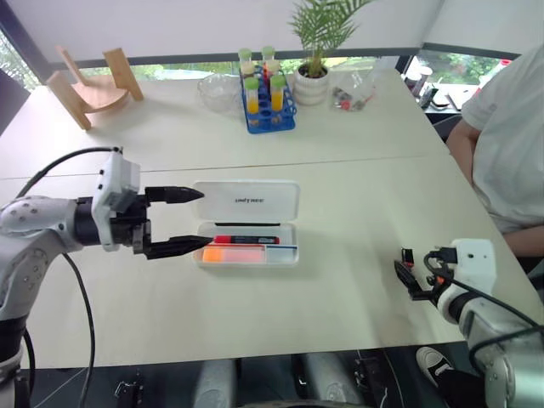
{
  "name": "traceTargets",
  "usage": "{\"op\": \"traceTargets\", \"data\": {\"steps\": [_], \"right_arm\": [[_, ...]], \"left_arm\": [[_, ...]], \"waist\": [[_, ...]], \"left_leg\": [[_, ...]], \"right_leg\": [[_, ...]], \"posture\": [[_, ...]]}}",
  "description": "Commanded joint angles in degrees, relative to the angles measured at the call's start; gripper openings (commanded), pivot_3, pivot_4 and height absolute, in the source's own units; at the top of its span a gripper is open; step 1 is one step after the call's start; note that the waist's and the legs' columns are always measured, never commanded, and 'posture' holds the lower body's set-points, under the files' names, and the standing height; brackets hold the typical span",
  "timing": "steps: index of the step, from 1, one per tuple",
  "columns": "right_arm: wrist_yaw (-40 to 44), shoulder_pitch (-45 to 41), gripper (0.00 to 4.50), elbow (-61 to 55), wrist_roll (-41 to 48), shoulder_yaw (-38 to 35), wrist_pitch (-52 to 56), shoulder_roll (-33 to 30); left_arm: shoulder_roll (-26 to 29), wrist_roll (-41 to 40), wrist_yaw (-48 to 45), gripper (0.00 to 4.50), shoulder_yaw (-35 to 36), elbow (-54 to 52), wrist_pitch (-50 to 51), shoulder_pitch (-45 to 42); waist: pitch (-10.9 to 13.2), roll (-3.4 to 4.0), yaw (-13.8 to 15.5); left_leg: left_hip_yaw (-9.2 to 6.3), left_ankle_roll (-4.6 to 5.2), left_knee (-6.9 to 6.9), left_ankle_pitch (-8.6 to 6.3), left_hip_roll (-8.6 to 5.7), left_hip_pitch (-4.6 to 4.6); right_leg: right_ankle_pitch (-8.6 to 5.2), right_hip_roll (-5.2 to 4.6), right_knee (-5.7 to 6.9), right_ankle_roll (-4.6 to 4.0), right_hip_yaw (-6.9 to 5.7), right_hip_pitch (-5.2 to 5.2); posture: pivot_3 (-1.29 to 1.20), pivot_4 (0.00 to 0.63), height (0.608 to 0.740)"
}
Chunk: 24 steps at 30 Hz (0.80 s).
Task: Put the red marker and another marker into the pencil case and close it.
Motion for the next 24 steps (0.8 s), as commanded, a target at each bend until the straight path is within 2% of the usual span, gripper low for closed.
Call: {"op": "traceTargets", "data": {"steps": [1, 7, 13, 16, 22, 23, 24], "right_arm": [[-1.23, 1.2, 4.4, -0.77, 0.73, 0.47, -1.04, 1.93], [-3.23, -2.24, 4.4, 2.76, 1.85, 0.74, -2.3, 5.07], [-4.24, -4.27, 4.4, 6.09, 1.39, 3.89, -4.1, 5.43], [-3.93, -3.68, 3.62, 6.99, 1.09, 5.69, -4.88, 4.33], [-3.62, -3.07, 0.59, 5.57, 2.04, 7.16, -5.11, 4.07], [-3.31, -3.63, 0.18, 5.33, 2.22, 7.14, -5.41, 3.44], [-3.11, -4.05, 0.03, 5.19, 2.36, 7.1, -5.61, 2.96]], "left_arm": [[-0.29, 0.72, 0.21, 4.5, 0.09, 0.18, -1.34, -1.18], [-0.85, 1.22, 0.56, 4.5, -0.14, 0.73, -1.57, -2.14], [-0.95, 1.39, 1.07, 4.5, 0.02, 0.85, -1.84, -2.29], [-0.74, 1.32, 1.43, 4.5, 0.64, 0.62, -1.76, -1.8], [-0.22, 0.88, 1.94, 4.5, 2.2, -0.14, -1.24, 0.01], [-0.1, 0.78, 2.12, 4.5, 2.66, -0.21, -1.11, 0.45], [-0.03, 0.71, 2.26, 4.5, 2.97, -0.25, -1.04, 0.74]], "waist": [[-0.01, 0.0, -0.14], [-0.04, -0.06, -0.23], [-0.05, -0.07, -0.22], [-0.06, -0.08, -0.24], [-0.13, -0.2, -0.16], [-0.14, -0.23, -0.16], [-0.14, -0.22, -0.17]], "left_leg": [[0.01, 0.0, 0.0, 0.0, 0.0, 0.03], [0.01, 0.0, 0.01, 0.0, 0.02, 0.05], [0.01, 0.0, 0.03, 0.0, 0.02, 0.05], [0.02, 0.0, 0.03, 0.0, 0.03, 0.05], [0.01, 0.0, 0.05, 0.0, 0.03, 0.08], [0.01, 0.0, 0.05, 0.0, 0.03, 0.08], [0.0, 0.0, 0.05, 0.0, 0.03, 0.08]], "right_leg": [[0.0, 0.0, 0.0, 0.0, 0.0, 0.02], [0.0, 0.01, 0.0, 0.0, 0.01, 0.03], [0.0, 0.02, 0.0, 0.0, 0.02, 0.04], [0.0, 0.02, 0.0, 0.0, 0.02, 0.04], [0.0, 0.02, 0.0, 0.0, 0.02, 0.1], [0.0, 0.01, 0.0, 0.0, 0.01, 0.11], [0.0, 0.01, 0.0, 0.0, 0.01, 0.11]], "posture": [[0.0, 0.15, 0.74], [0.0, 0.15, 0.74], [0.0, 0.15, 0.74], [0.0, 0.15, 0.74], [0.0, 0.15, 0.74], [0.0, 0.15, 0.74], [0.0, 0.15, 0.74]]}}
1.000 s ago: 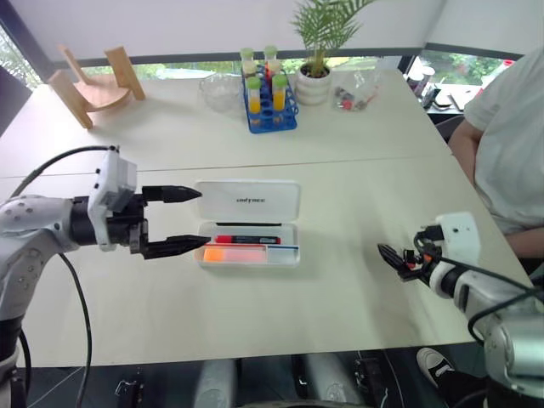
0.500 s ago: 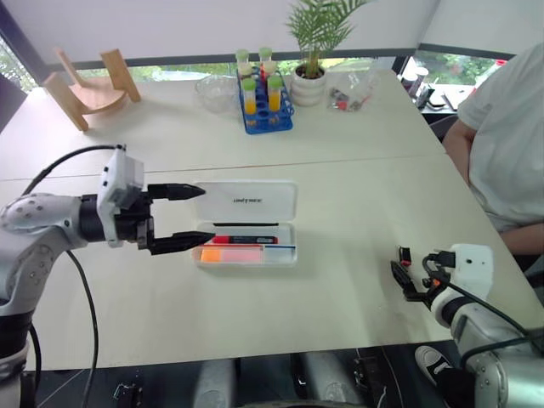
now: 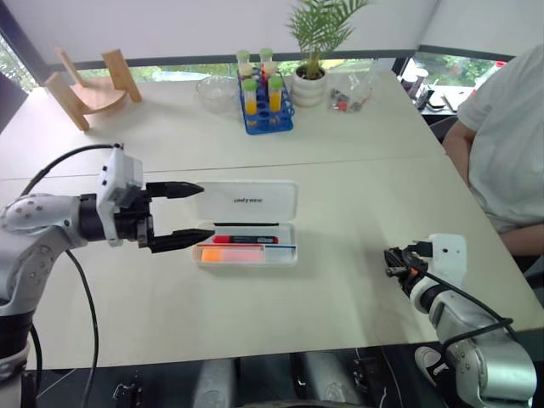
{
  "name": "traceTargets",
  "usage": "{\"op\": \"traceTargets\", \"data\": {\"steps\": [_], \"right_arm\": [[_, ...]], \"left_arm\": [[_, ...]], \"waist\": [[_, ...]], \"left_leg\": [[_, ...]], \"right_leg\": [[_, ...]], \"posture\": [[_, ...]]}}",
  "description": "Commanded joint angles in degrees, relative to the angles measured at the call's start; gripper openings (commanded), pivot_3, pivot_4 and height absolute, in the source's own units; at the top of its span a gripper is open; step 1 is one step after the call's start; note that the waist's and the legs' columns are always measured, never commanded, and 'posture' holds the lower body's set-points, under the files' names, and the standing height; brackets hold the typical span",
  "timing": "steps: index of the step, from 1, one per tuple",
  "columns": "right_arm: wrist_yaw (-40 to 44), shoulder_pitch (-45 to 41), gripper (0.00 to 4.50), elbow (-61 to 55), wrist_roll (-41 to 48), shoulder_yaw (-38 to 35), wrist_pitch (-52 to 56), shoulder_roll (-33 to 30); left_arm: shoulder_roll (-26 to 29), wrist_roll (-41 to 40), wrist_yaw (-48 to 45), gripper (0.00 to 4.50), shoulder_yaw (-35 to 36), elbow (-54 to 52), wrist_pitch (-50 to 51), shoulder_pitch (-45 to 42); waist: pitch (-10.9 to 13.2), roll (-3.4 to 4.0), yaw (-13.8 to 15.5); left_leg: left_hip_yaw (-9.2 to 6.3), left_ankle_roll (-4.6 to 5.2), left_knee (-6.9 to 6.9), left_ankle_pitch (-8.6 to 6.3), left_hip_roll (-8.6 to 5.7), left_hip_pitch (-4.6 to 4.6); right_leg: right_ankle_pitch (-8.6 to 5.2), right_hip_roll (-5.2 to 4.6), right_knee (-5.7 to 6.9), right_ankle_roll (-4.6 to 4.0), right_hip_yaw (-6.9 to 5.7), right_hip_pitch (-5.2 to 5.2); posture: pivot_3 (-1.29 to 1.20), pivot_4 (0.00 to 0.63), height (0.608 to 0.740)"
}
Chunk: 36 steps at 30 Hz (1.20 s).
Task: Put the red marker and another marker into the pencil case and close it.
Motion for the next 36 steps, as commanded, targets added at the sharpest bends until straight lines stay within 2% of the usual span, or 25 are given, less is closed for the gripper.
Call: {"op": "traceTargets", "data": {"steps": [1, 3, 5, 7, 10, 16, 21, 29, 36], "right_arm": [[1.5, -0.48, 0.03, -0.3, 0.88, 0.71, -0.43, -2.59], [8.67, -2.94, 0.03, -0.87, 0.21, 4.38, -5.47, -12.13], [20.3, -7.74, 0.03, -2.05, 5.56, 6.74, -7.66, -21.48], [27.39, -13.59, 0.03, -0.8, 11.72, 7.76, -6.36, -25.73], [34.2, -21.42, 0.03, 3.27, 14.79, 12.09, -8.33, -29.08], [45.93, -33.33, 0.03, 15.35, 12.1, 25.2, -18.52, -29.91], [51.18, -37.21, 0.03, 22.65, 7.48, 33.54, -26.16, -28.32], [51.72, -40.38, 0.03, 29.58, 3.68, 38.4, -30.81, -22.34], [52.41, -41.34, 0.03, 33.86, 0.6, 40.5, -33.49, -19.68]], "left_arm": [[0.98, -0.59, 0.6, 4.5, 3.44, -1.58, -0.13, 0.89], [1.0, -0.48, 0.84, 4.5, 3.67, -1.31, -0.14, 0.98], [0.95, -0.32, 0.92, 4.5, 3.51, -0.78, -0.23, 0.61], [0.88, 0.16, 0.79, 4.5, 3.0, -0.12, -0.7, 0.09], [0.7, 0.74, 0.72, 4.5, 2.14, 0.75, -1.09, -0.87], [0.4, 1.1, 0.91, 4.5, 1.82, 0.73, -1.14, -1.42], [0.42, 0.58, 2.32, 4.5, 3.74, -1.75, -0.67, 0.96], [0.45, -0.61, 4.46, 4.5, 5.98, -4.74, 0.13, 4.25], [0.55, -1.47, 5.64, 4.5, 7.0, -6.43, 0.7, 5.81]], "waist": [[0.0, 0.01, -0.03], [0.05, 0.09, -0.02], [0.18, 0.29, -0.13], [0.17, 0.27, -0.2], [0.15, 0.25, 0.06], [0.17, 0.22, 0.14], [0.17, 0.22, 0.09], [0.17, 0.23, 0.02], [0.17, 0.22, 0.14]], "left_leg": [[0.0, 0.0, 0.0, 0.0, 0.0, 0.0], [0.0, 0.0, 0.0, 0.0, 0.0, 0.0], [0.1, 0.0, 0.05, 0.0, -0.05, -0.02], [0.15, 0.01, 0.08, 0.0, 0.0, 0.04], [-0.06, 0.02, 0.03, 0.0, 0.12, 0.03], [-0.01, 0.09, 0.03, -0.05, 0.0, -0.11], [-0.03, 0.09, 0.04, -0.05, 0.0, -0.13], [-0.04, 0.08, 0.07, -0.04, 0.02, -0.11], [-0.05, 0.08, 0.08, -0.04, 0.01, -0.11]], "right_leg": [[0.0, 0.0, 0.0, 0.0, 0.0, 0.0], [0.0, 0.0, 0.0, 0.0, 0.0, -0.01], [0.0, -0.06, 0.0, 0.0, 0.04, -0.04], [0.01, 0.0, 0.0, 0.02, 0.08, -0.01], [0.0, 0.17, 0.0, -0.02, -0.04, 0.01], [0.0, -0.03, -0.07, 0.0, -0.1, -0.05], [0.01, -0.03, -0.06, 0.0, -0.11, -0.07], [0.01, -0.02, 0.01, 0.0, -0.11, -0.08], [0.01, -0.05, 0.01, 0.0, -0.12, -0.07]], "posture": [[0.0, 0.15, 0.74], [0.0, 0.15, 0.74], [0.0, 0.15, 0.74], [0.0, 0.15, 0.74], [0.0, 0.15, 0.74], [0.0, 0.15, 0.74], [0.0, 0.15, 0.74], [0.0, 0.15, 0.74], [0.0, 0.15, 0.74]]}}
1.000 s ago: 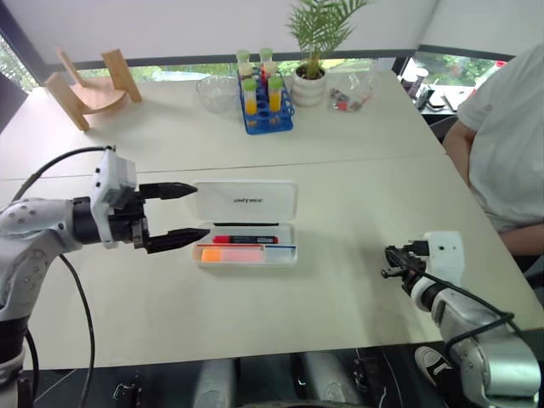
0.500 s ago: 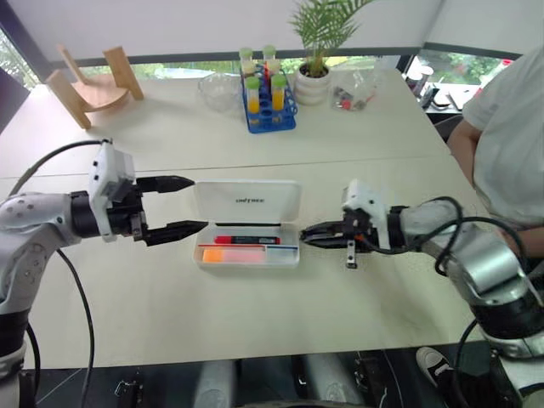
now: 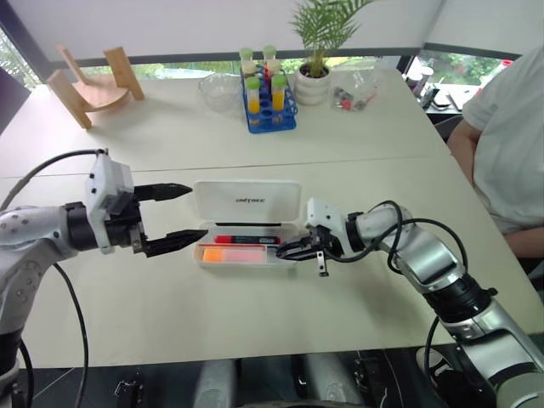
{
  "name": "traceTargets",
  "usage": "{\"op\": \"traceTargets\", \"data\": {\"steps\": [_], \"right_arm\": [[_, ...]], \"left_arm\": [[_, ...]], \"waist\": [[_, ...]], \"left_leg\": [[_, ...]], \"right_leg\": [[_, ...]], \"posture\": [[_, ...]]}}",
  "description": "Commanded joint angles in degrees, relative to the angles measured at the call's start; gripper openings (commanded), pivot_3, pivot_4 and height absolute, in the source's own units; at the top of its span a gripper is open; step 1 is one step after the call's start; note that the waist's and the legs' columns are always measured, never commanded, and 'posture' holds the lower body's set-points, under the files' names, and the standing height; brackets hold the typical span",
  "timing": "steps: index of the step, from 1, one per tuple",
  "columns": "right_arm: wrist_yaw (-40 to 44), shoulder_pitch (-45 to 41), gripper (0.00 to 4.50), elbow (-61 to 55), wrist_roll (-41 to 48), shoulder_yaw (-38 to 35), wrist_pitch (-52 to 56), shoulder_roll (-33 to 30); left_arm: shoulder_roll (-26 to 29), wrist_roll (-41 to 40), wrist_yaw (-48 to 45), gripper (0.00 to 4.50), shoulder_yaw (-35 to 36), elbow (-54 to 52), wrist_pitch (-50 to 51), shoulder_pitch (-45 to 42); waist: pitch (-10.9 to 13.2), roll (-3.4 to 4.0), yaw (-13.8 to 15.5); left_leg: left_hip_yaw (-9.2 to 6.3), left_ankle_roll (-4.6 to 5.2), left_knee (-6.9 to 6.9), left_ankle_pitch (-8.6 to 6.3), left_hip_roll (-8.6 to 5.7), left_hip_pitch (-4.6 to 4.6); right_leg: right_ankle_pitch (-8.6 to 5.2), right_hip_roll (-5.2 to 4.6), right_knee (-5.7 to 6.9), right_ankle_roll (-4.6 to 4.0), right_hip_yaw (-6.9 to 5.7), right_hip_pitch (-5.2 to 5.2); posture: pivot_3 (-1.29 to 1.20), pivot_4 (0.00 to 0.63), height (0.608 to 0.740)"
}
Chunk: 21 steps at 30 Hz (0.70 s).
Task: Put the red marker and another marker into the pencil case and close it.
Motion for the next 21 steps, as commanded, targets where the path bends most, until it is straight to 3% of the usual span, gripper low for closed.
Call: {"op": "traceTargets", "data": {"steps": [1, 2, 8, 11, 15, 21], "right_arm": [[0.64, -1.31, 0.03, 0.7, -1.21, 0.33, -1.82, 0.98], [0.75, -1.26, 0.03, 1.04, -1.6, 0.43, -2.1, 1.12], [1.61, -1.9, 2.74, -0.17, -0.96, -0.83, -0.37, 1.83], [2.31, -2.77, 4.38, -2.68, 0.99, -2.82, 2.48, 1.18], [2.05, -4.71, 4.45, -6.65, 4.75, -7.19, 7.74, 0.02], [-0.54, -6.93, 4.45, -12.81, 11.56, -14.69, 16.2, -1.59]], "left_arm": [[0.41, -1.06, 0.7, 4.5, 2.37, -2.0, 0.18, 0.16], [0.37, -1.2, 0.91, 4.5, 2.52, -2.27, 0.34, 0.33], [0.1, -1.0, 1.47, 4.5, 2.47, -2.31, 0.44, 0.65], [0.03, -0.66, 1.57, 4.5, 2.13, -1.12, 0.2, 0.01], [-0.24, 0.37, 1.11, 4.5, 1.26, 3.66, -0.92, -3.45], [-0.55, 4.89, -0.44, 4.5, -3.12, 19.06, -2.41, -14.7]], "waist": [[0.0, 0.0, -0.05], [0.0, 0.0, -0.06], [0.0, 0.0, -0.11], [0.0, 0.0, -0.09], [0.01, 0.01, -0.05], [0.0, 0.0, 0.18]], "left_leg": [[0.0, 0.0, 0.0, 0.0, 0.0, 0.0], [0.0, 0.0, 0.0, 0.0, 0.0, 0.01], [-0.01, 0.0, 0.0, 0.0, 0.01, 0.01], [0.0, -0.01, 0.0, 0.0, 0.01, 0.01], [-0.01, 0.0, 0.0, 0.0, 0.0, 0.01], [-0.04, 0.0, 0.03, 0.0, -0.04, 0.01]], "right_leg": [[0.0, 0.0, 0.01, 0.0, 0.0, -0.01], [0.0, 0.0, 0.02, 0.0, 0.0, 0.0], [0.0, 0.02, 0.02, 0.0, 0.0, -0.01], [0.0, 0.01, 0.03, 0.0, 0.0, -0.01], [0.0, 0.01, 0.03, 0.0, -0.01, -0.01], [0.0, 0.01, 0.03, 0.0, -0.05, 0.02]], "posture": [[0.0, 0.15, 0.74], [0.0, 0.15, 0.74], [0.0, 0.15, 0.74], [0.0, 0.15, 0.74], [0.0, 0.15, 0.74], [0.0, 0.15, 0.74]]}}
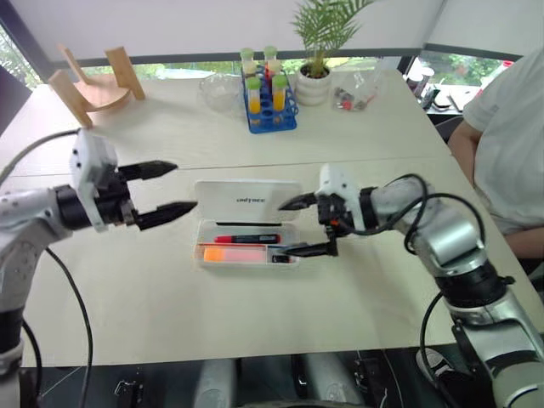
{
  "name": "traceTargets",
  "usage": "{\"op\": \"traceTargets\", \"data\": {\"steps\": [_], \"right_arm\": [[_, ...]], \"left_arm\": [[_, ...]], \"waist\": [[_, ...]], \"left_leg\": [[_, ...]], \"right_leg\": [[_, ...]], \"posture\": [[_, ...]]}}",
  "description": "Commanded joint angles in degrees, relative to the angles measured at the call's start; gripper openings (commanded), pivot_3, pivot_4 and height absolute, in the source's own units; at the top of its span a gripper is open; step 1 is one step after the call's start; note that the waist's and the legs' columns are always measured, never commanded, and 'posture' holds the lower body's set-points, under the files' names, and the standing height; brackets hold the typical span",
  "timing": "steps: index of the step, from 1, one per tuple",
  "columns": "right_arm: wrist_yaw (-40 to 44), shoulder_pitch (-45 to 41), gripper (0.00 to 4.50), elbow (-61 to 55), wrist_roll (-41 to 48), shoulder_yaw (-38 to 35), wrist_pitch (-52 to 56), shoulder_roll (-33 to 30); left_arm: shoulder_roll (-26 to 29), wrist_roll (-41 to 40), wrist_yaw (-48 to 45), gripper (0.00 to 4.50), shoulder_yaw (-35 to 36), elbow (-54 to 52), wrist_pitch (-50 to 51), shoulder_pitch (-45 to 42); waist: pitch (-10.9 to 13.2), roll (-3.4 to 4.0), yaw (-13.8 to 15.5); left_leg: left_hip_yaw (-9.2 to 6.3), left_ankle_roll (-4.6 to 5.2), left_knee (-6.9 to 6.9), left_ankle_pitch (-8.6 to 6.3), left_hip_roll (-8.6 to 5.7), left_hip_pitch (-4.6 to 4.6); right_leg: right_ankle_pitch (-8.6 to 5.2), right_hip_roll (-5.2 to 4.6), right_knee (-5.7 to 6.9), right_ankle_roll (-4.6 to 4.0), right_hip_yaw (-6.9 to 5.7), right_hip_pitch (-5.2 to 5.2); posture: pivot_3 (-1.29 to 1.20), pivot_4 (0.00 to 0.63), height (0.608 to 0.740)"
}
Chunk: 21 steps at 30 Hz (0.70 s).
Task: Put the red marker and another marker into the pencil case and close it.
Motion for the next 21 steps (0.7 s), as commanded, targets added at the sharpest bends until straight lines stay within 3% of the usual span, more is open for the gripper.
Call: {"op": "traceTargets", "data": {"steps": [1, 2, 3, 5, 12, 21], "right_arm": [[-2.05, -1.29, 4.45, -4.34, 4.21, -4.67, 4.05, -0.75], [-2.89, -1.53, 4.45, -4.98, 5.11, -5.71, 5.07, -0.79], [-3.95, -1.72, 4.5, -5.55, 5.87, -6.93, 5.96, -0.7], [-5.91, -1.87, 4.5, -6.47, 7.05, -8.71, 7.62, -0.67], [-12.02, 0.69, 4.5, -11.0, 9.5, -13.15, 11.14, -2.18], [-16.71, 3.31, 4.5, -14.75, 13.52, -17.8, 15.08, -5.66]], "left_arm": [[0.22, 3.07, -1.66, 4.5, -2.14, 7.94, -1.73, -5.07], [0.23, 4.4, -2.7, 4.5, -3.37, 10.82, -2.58, -6.68], [0.12, 6.04, -4.06, 4.09, -4.84, 14.24, -3.88, -8.44], [-0.58, 9.14, -6.62, 3.69, -7.44, 21.22, -7.01, -11.86], [-8.54, 20.1, -9.48, 0.09, -13.11, 51.5, -22.14, -28.67], [-19.19, 26.34, -18.52, 0.03, -15.92, 70.96, -31.58, -37.38]], "waist": [[0.0, 0.0, -0.07], [0.0, 0.0, -0.11], [0.0, 0.0, -0.18], [0.0, 0.01, -0.21], [0.0, -0.01, 0.01], [-0.01, -0.01, -0.18]], "left_leg": [[0.0, 0.0, -0.01, 0.0, 0.0, 0.0], [0.0, 0.0, -0.02, 0.0, 0.0, 0.0], [0.0, 0.0, -0.02, 0.0, 0.0, -0.01], [0.02, 0.0, -0.04, 0.0, -0.01, -0.02], [0.01, 0.0, 0.01, 0.0, -0.02, -0.09], [0.01, 0.01, 0.02, 0.0, -0.06, -0.15]], "right_leg": [[0.0, 0.0, 0.0, 0.0, 0.0, 0.0], [0.0, 0.0, 0.0, 0.0, 0.0, -0.01], [0.0, 0.01, 0.0, 0.0, 0.0, -0.02], [0.0, 0.01, 0.0, 0.0, 0.0, -0.05], [0.0, 0.02, 0.02, 0.0, -0.03, -0.08], [0.0, 0.0, 0.02, 0.01, -0.03, -0.11]], "posture": [[0.0, 0.15, 0.74], [0.0, 0.15, 0.74], [0.0, 0.15, 0.74], [0.0, 0.15, 0.74], [0.0, 0.15, 0.74], [0.0, 0.15, 0.74]]}}
